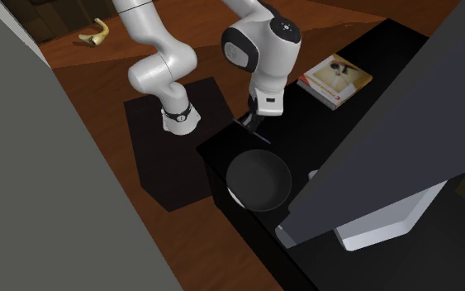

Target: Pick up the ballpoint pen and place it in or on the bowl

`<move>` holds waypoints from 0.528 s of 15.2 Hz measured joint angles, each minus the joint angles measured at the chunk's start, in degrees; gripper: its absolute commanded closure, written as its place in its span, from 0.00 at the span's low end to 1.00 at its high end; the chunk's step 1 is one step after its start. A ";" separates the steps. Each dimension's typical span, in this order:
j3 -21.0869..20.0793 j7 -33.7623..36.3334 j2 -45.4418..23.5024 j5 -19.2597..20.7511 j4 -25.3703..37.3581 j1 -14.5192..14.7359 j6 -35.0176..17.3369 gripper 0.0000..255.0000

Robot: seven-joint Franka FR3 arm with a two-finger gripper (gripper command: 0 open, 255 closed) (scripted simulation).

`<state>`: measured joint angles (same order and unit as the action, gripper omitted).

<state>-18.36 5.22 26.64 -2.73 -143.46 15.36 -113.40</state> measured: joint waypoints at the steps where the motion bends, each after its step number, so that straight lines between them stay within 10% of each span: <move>1: -0.01 0.04 0.09 -0.02 0.61 0.03 0.69 1.00; 8: 0.70 -0.57 1.55 0.05 4.93 -0.03 6.44 1.00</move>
<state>-17.66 4.65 28.19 -2.68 -138.53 15.33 -106.97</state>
